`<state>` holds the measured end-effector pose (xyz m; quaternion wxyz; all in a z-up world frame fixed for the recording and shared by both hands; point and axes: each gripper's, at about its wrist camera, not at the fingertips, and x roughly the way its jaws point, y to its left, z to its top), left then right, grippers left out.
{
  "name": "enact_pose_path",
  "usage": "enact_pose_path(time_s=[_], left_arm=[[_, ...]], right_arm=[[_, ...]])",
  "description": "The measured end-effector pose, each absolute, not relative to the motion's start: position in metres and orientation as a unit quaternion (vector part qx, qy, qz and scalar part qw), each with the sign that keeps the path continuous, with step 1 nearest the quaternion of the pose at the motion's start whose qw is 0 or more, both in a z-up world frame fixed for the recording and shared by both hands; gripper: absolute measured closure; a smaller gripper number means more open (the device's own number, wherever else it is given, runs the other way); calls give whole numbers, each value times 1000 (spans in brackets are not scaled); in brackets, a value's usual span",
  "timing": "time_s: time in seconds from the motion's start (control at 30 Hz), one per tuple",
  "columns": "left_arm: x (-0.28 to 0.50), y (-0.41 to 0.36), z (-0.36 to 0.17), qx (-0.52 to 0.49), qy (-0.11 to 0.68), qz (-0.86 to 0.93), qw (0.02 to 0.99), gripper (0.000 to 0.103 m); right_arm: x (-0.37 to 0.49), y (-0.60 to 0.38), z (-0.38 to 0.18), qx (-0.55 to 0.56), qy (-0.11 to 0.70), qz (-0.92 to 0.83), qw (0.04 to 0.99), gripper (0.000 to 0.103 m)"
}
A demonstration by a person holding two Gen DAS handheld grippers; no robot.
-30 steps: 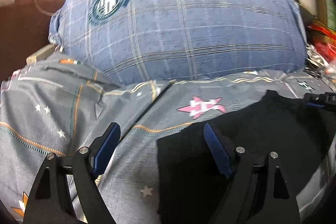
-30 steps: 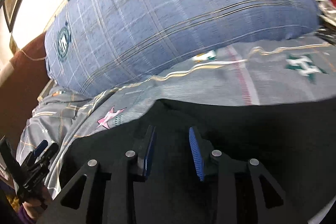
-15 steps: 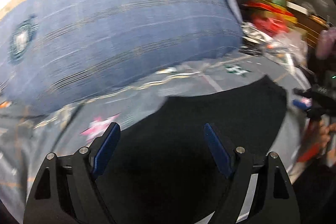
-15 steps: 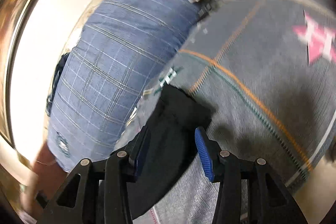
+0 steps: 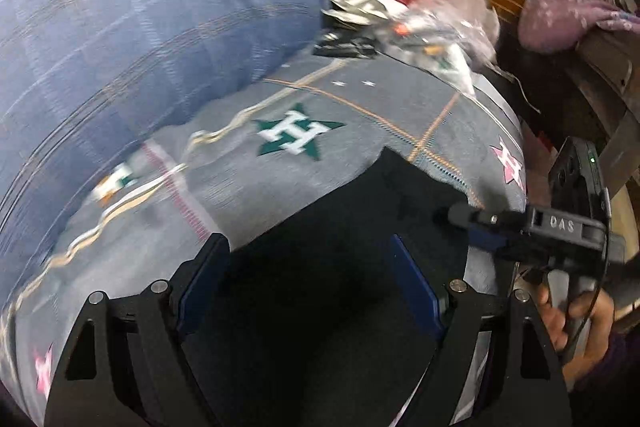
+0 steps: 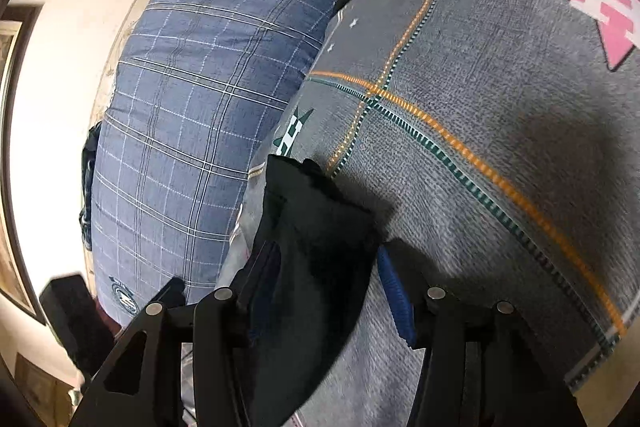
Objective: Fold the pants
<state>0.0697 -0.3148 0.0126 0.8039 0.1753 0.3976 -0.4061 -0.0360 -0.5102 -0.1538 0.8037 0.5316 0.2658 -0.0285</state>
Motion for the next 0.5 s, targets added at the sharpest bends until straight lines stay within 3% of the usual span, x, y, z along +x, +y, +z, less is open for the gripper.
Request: enact_pose_path(time_s=[0.4, 0.47, 0.5], left_arm=[[100, -387, -30, 235, 440, -488, 716, 21], [102, -390, -34, 229, 443, -507, 703, 25], [103, -391, -36, 226, 446, -513, 698, 36]], right_arm=[[-21, -520, -164, 567, 245, 5, 787, 51], [-20, -520, -164, 565, 245, 10, 788, 53], [-18, -519, -164, 563, 246, 12, 789, 54]])
